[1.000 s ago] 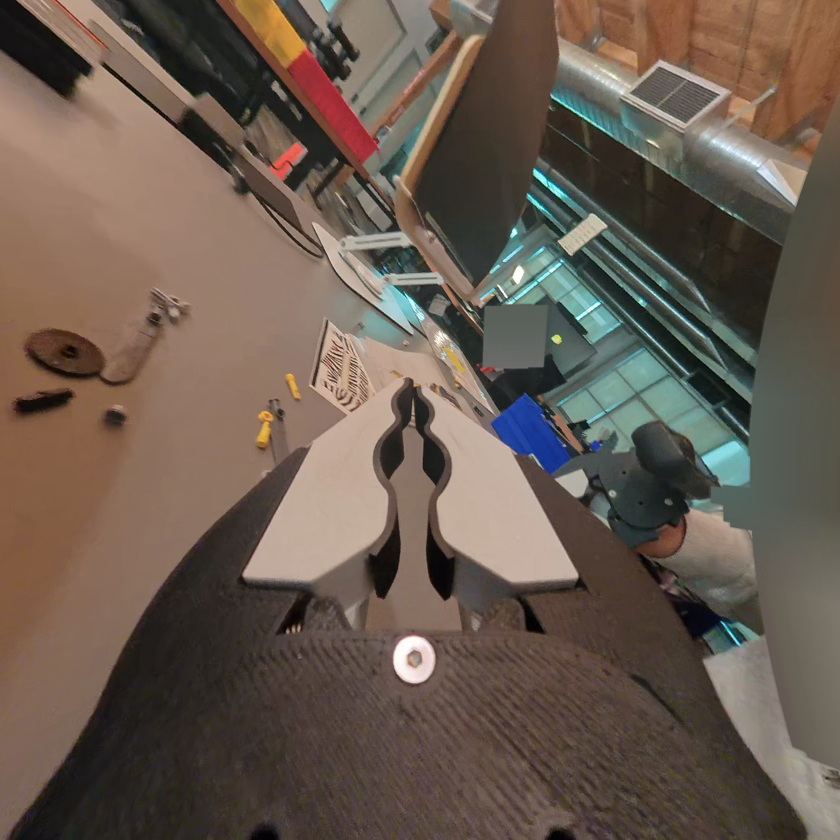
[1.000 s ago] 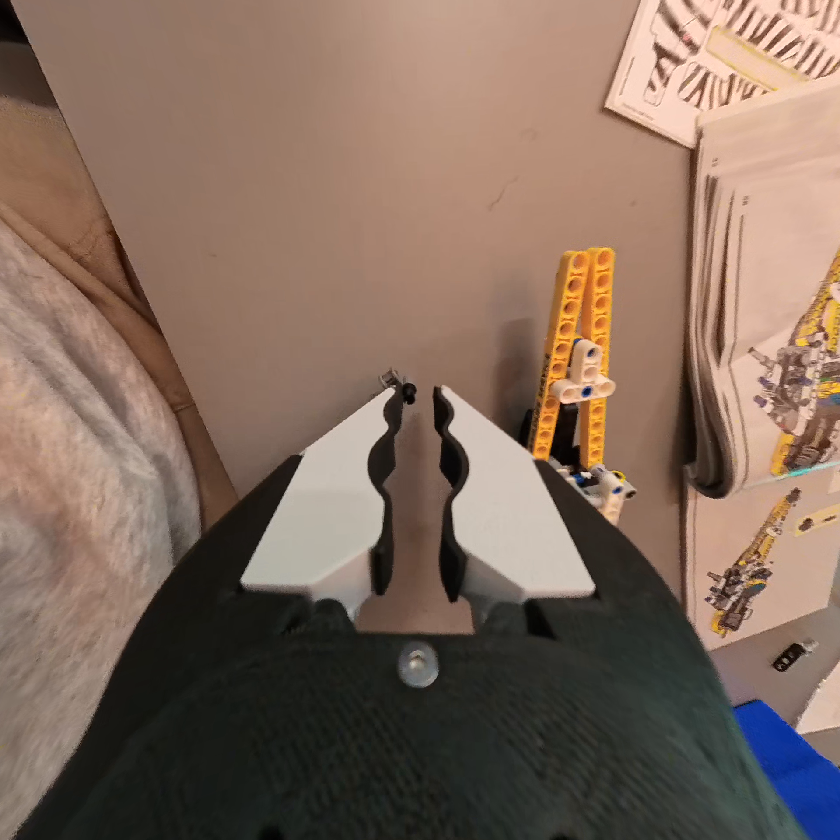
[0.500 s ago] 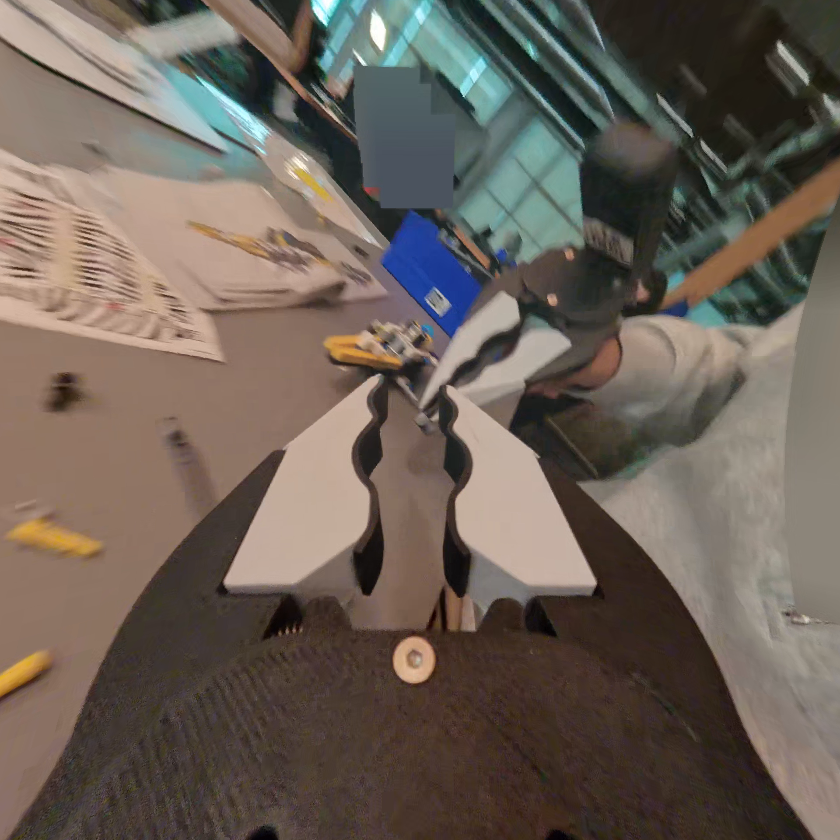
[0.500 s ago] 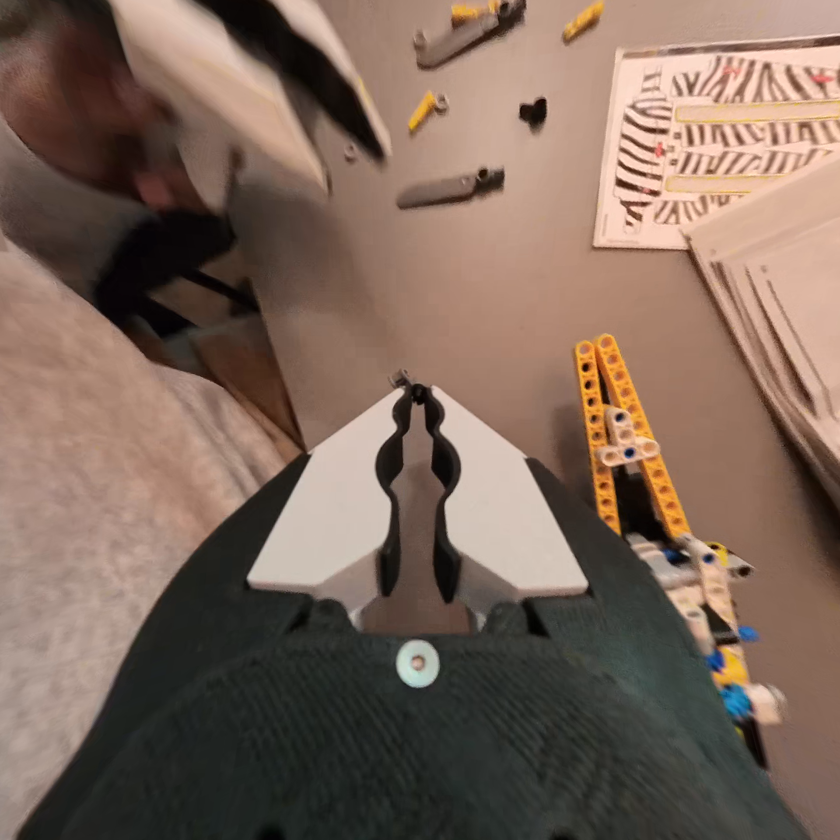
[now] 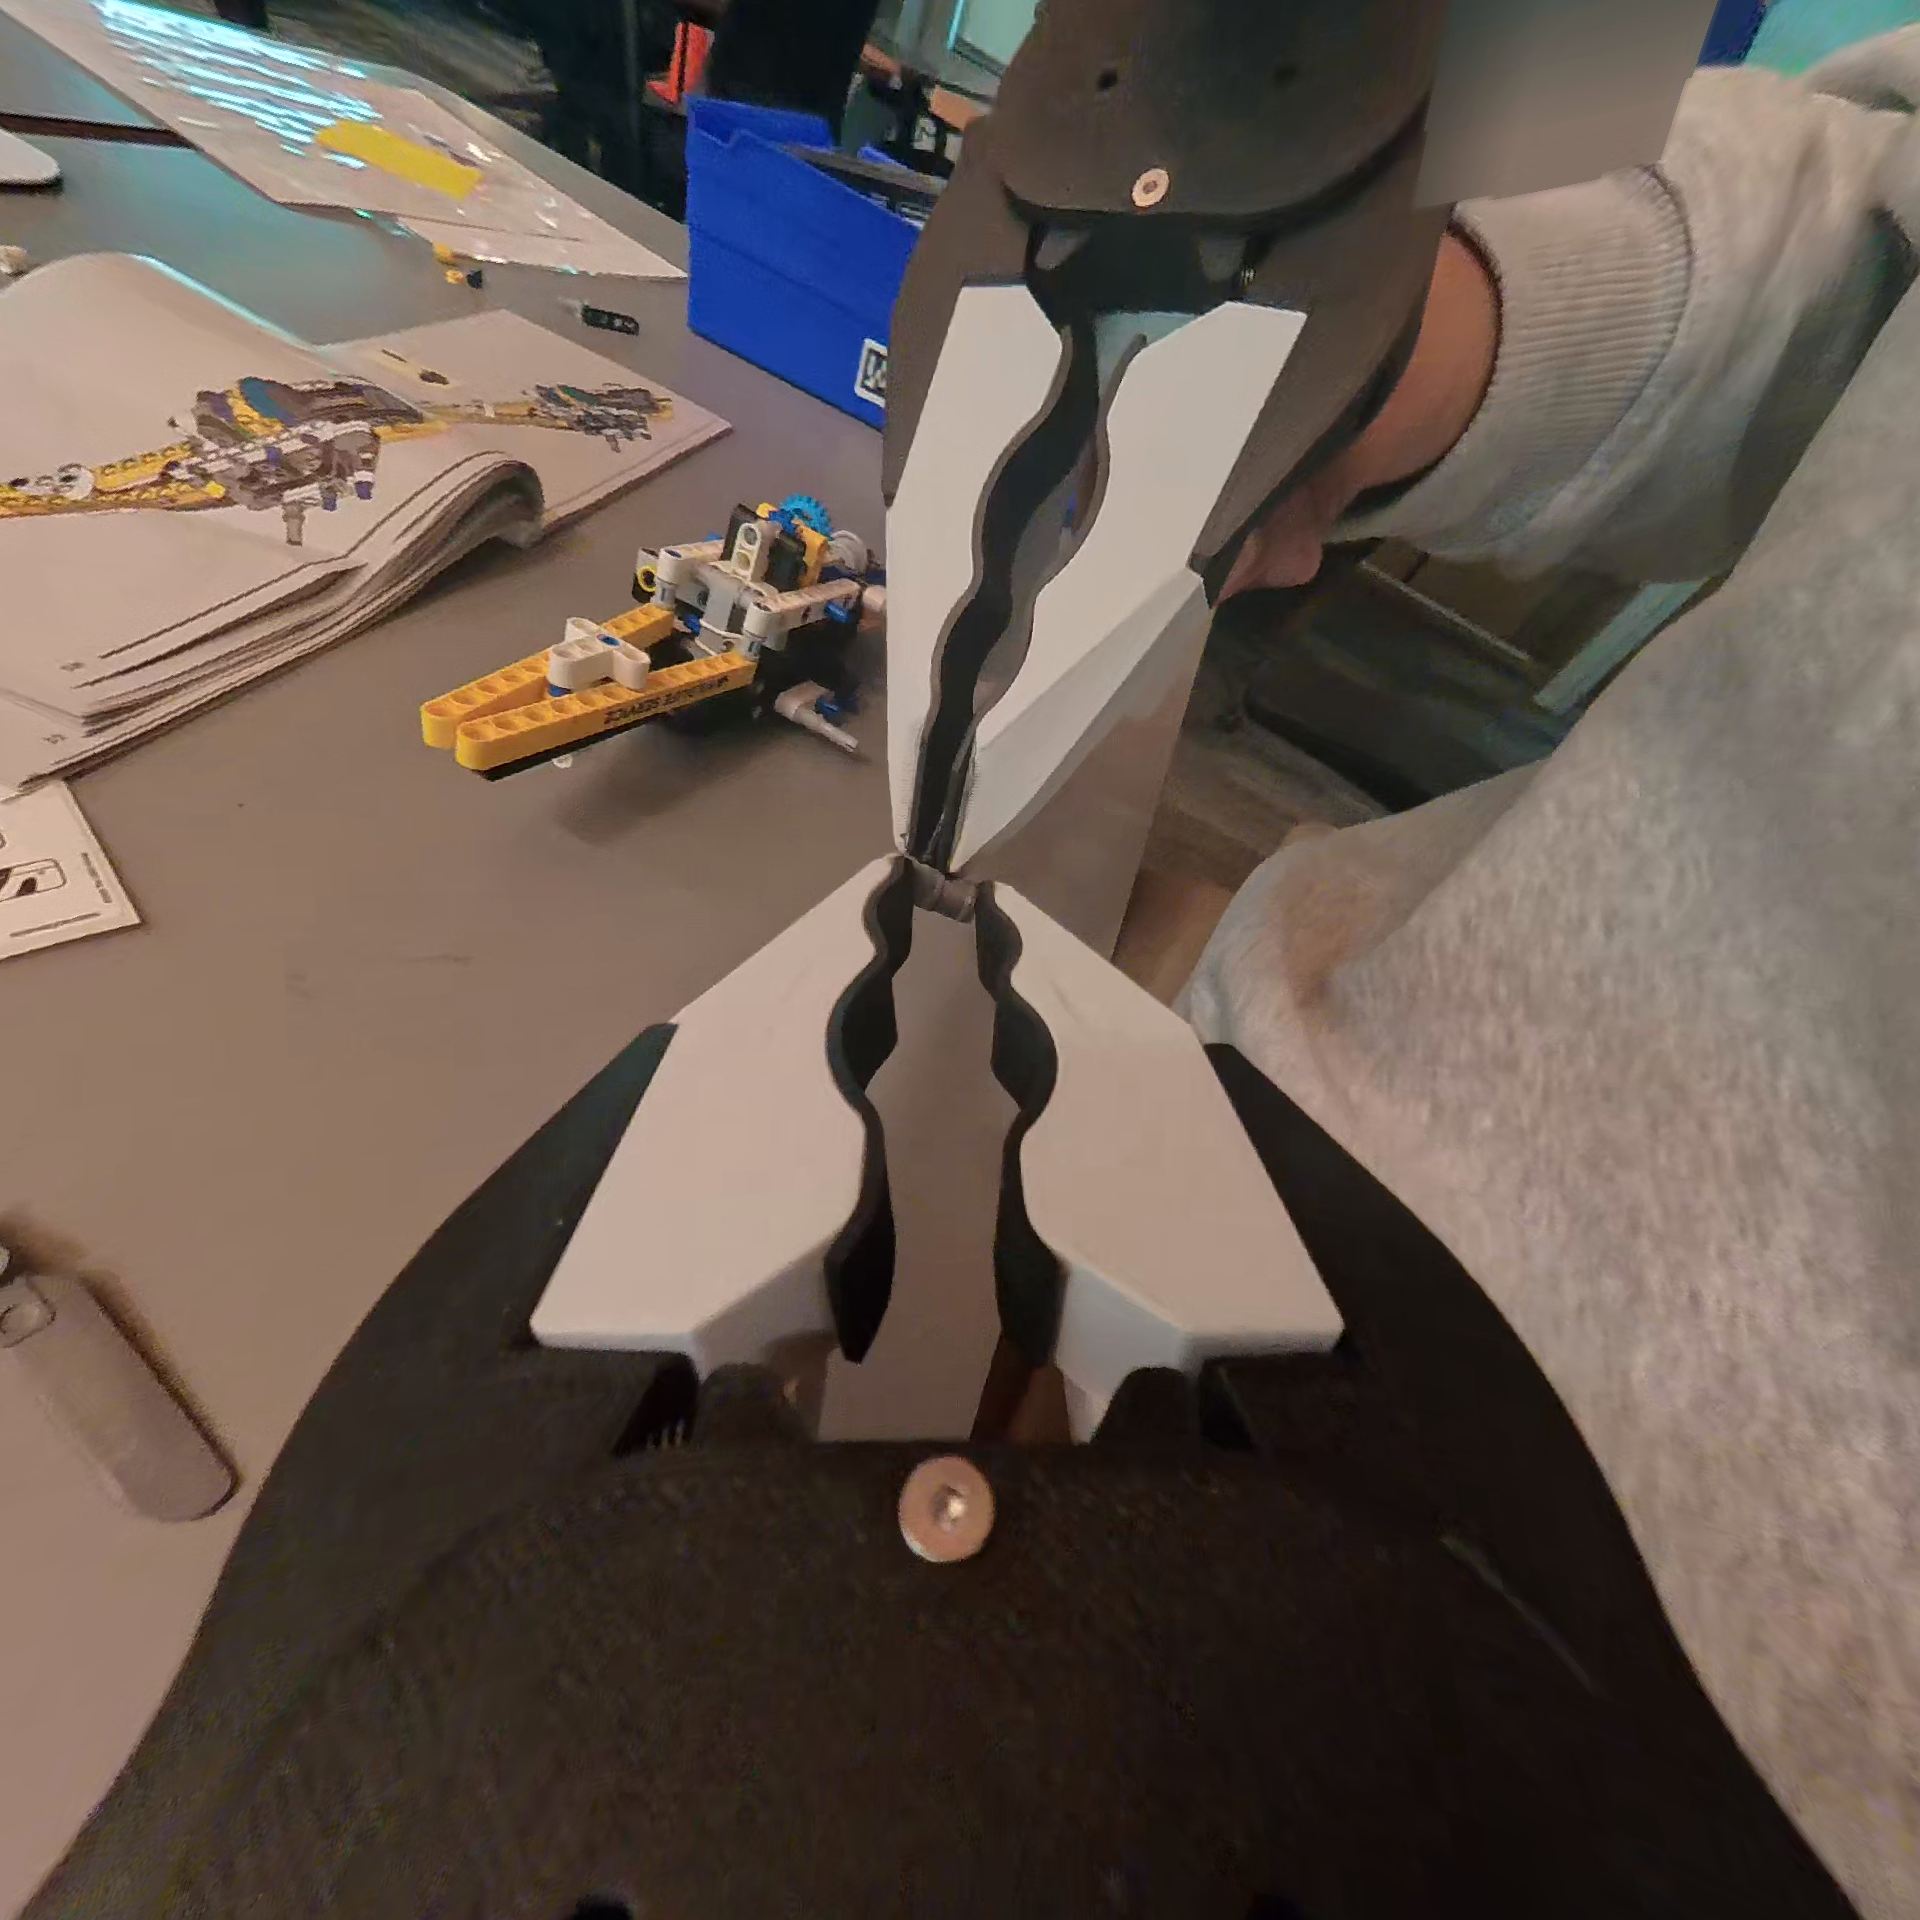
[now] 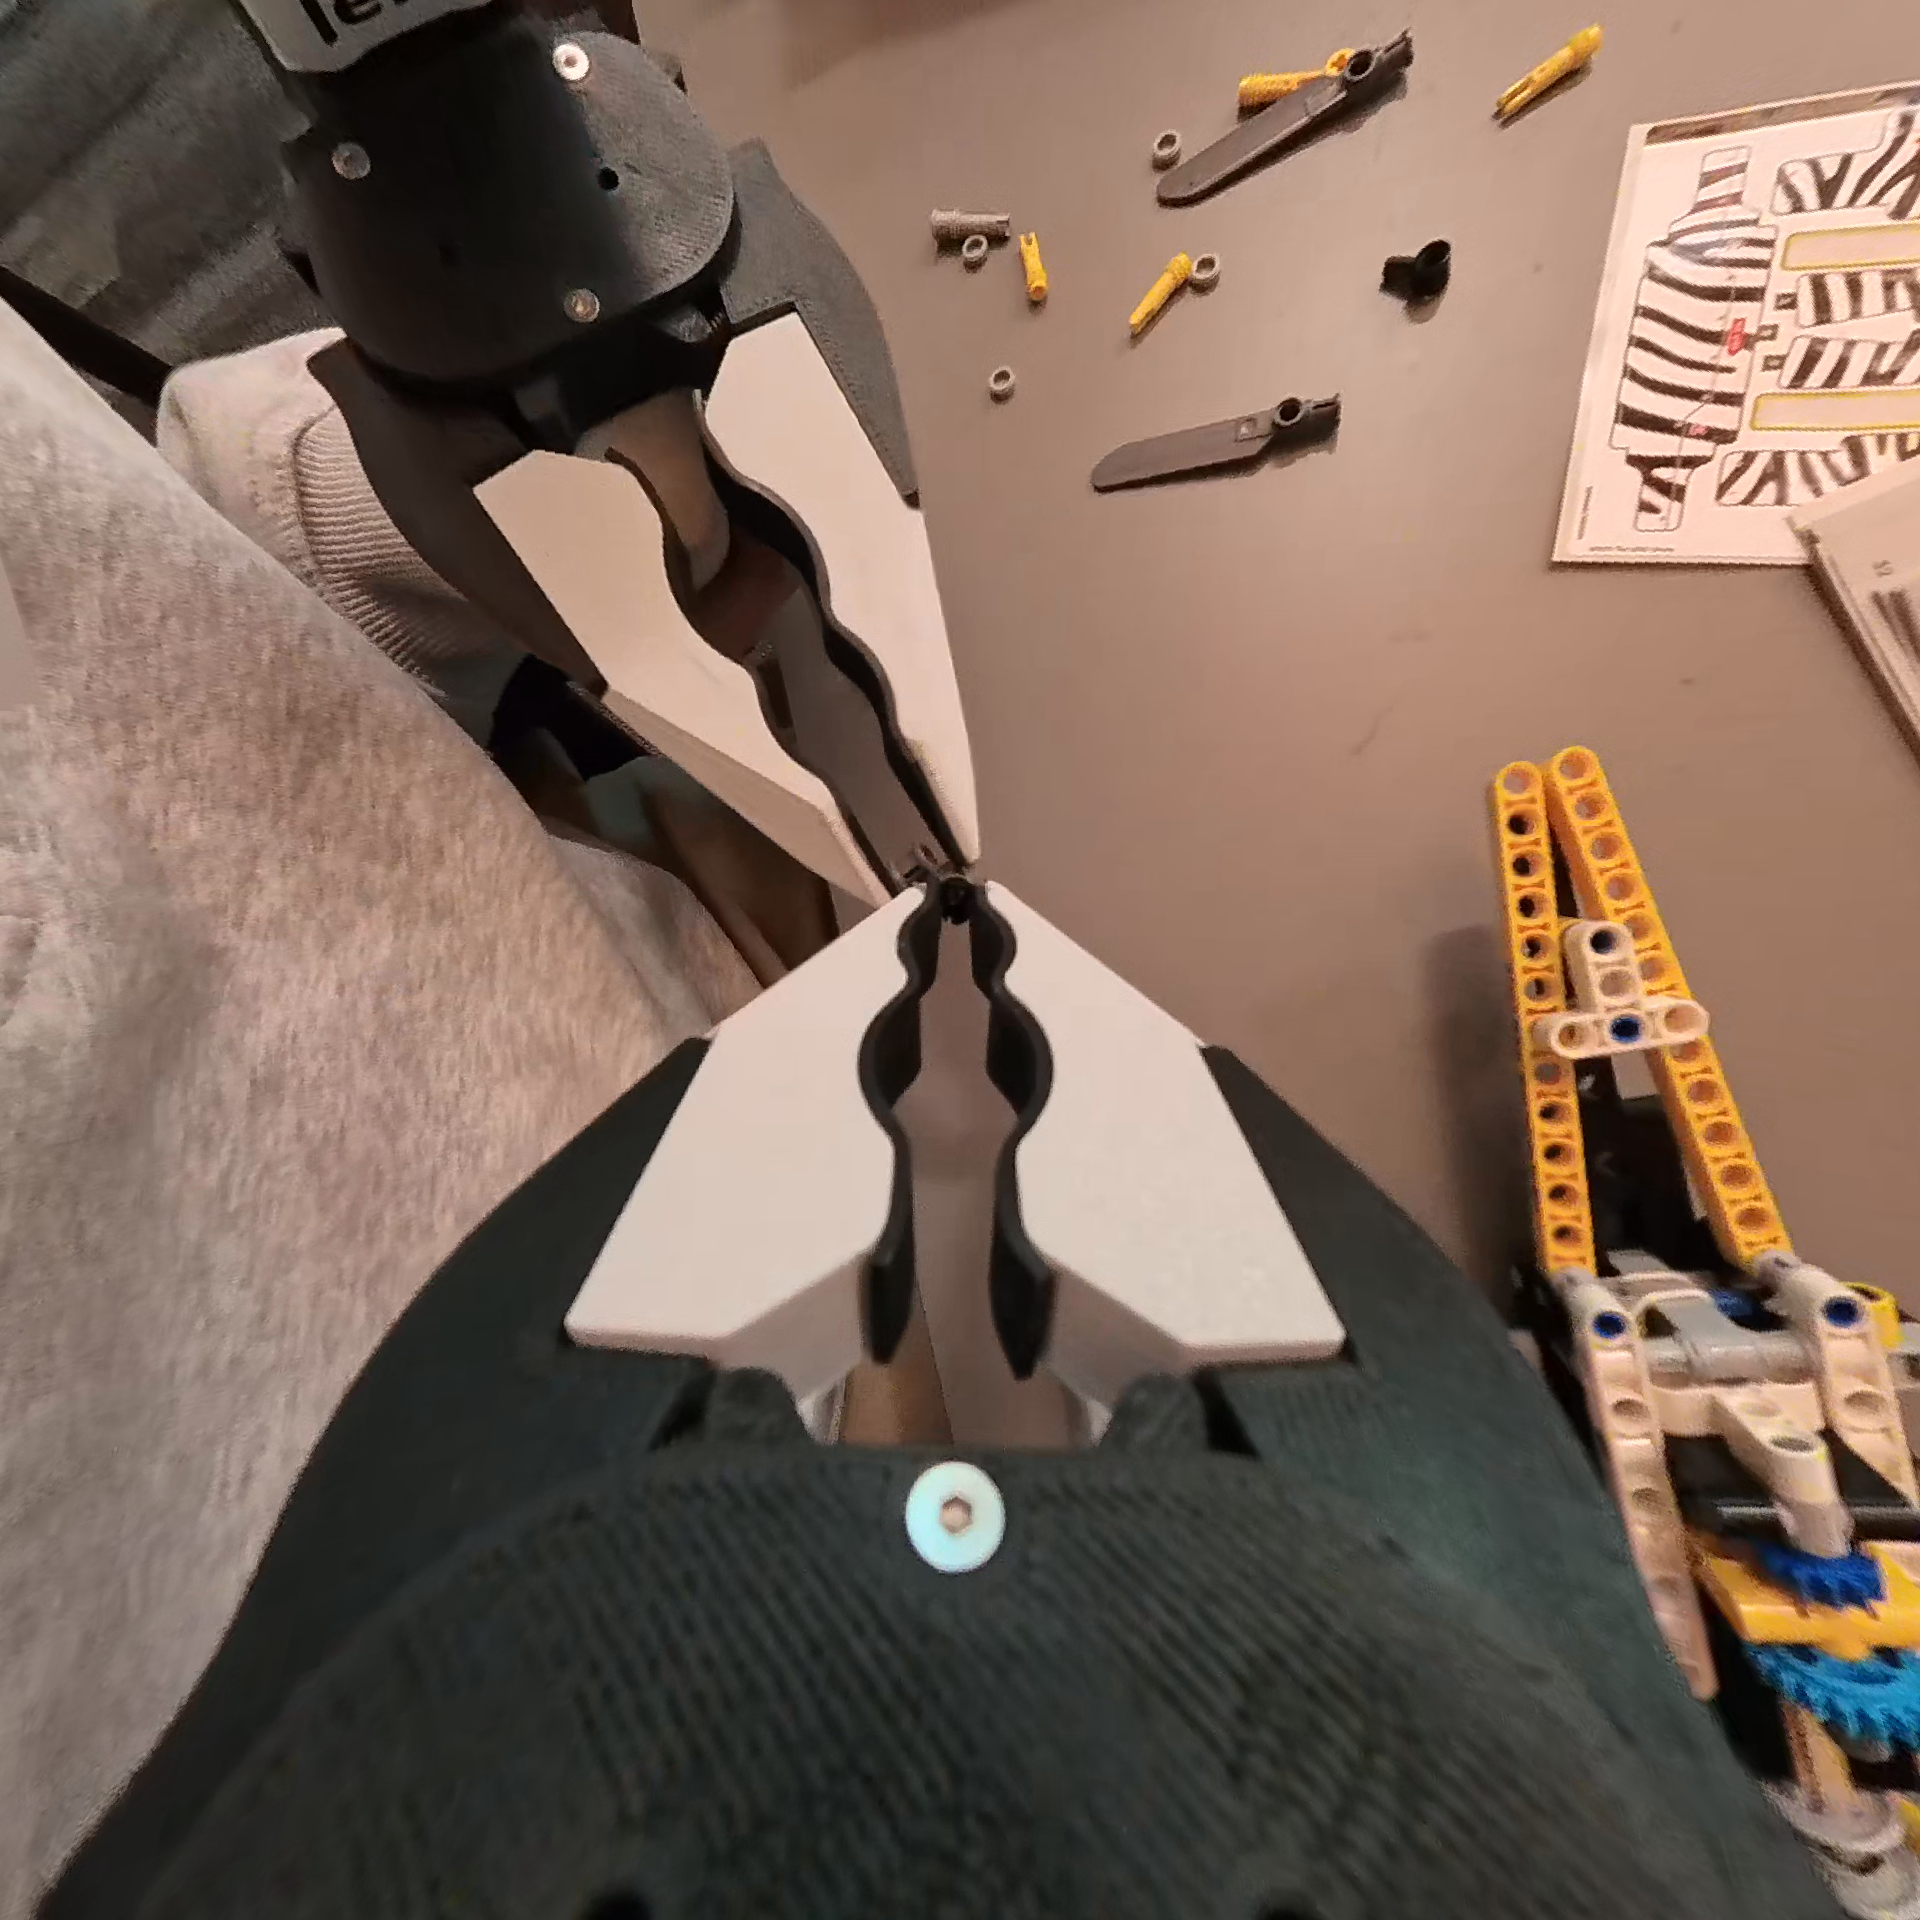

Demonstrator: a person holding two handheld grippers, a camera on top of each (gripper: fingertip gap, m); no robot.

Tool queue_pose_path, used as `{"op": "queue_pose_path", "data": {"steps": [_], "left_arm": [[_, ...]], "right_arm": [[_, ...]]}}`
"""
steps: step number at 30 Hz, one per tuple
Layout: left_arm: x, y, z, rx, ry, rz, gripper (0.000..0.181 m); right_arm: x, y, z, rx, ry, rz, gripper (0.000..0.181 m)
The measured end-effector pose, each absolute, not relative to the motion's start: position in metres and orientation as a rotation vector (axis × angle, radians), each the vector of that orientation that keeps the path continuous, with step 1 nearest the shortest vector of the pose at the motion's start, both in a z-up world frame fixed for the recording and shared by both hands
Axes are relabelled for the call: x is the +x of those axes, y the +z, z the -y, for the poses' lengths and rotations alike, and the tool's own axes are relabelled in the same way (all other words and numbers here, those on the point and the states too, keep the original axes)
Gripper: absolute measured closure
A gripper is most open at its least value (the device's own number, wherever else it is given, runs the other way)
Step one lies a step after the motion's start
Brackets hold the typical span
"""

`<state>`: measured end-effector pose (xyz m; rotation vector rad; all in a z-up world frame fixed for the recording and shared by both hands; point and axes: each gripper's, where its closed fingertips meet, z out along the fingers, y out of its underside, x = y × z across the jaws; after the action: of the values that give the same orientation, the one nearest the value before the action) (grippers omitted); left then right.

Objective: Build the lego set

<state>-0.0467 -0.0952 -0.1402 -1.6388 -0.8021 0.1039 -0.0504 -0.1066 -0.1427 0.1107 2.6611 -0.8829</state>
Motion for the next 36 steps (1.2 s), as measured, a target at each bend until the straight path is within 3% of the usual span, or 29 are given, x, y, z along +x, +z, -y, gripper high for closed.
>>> {"op": "queue_pose_path", "data": {"steps": [24,28,36], "left_arm": [[-0.042,-0.156,0.084,-1.727,0.053,0.776,0.176],[-0.044,-0.158,0.080,-1.725,0.043,0.786,0.175],[-0.043,-0.159,0.079,-1.729,0.028,0.777,0.175]], "right_arm": [[-0.050,-0.154,0.091,0.139,-0.912,-2.631,0.181],[-0.053,-0.157,0.087,0.140,-0.887,-2.661,0.172],[-0.056,-0.159,0.085,0.145,-0.872,-2.674,0.172]]}}
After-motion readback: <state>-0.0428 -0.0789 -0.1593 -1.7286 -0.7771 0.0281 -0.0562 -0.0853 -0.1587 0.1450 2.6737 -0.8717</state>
